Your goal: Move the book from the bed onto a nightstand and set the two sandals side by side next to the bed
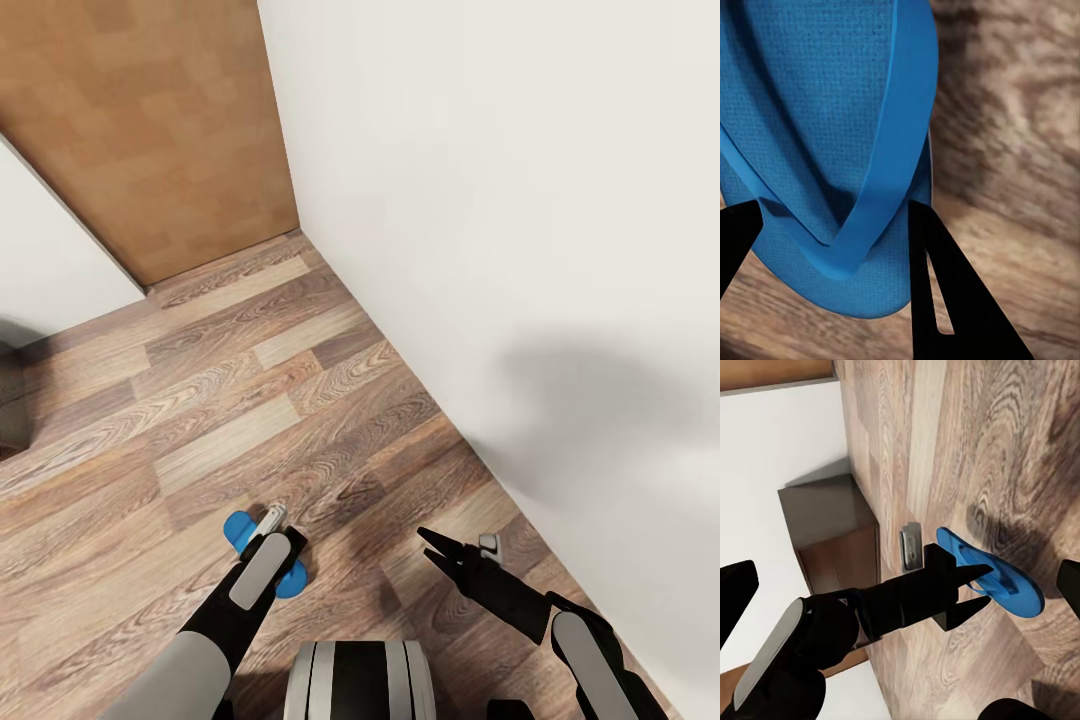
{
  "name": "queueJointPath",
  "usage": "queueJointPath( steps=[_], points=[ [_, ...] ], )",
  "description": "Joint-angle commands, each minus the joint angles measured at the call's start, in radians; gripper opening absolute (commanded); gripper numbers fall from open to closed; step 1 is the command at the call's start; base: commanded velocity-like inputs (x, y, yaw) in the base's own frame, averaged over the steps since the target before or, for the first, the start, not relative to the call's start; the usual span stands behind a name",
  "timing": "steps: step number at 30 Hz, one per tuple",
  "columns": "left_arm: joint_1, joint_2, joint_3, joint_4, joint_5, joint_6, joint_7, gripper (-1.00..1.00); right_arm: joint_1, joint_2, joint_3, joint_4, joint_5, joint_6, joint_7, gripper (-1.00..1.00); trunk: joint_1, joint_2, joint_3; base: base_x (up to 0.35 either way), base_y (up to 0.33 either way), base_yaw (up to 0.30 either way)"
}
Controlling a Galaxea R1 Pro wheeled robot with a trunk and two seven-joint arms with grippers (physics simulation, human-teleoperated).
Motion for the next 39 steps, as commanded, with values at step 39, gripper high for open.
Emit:
queueJointPath(
  steps=[39],
  points=[
    [0.000,0.000,-0.001,-0.002,0.001,0.005,0.006,-1.00,0.000,0.000,0.040,-0.001,-0.003,0.006,-0.001,1.00,0.000,0.000,-0.001,0.000,0.000,0.080]
  ],
)
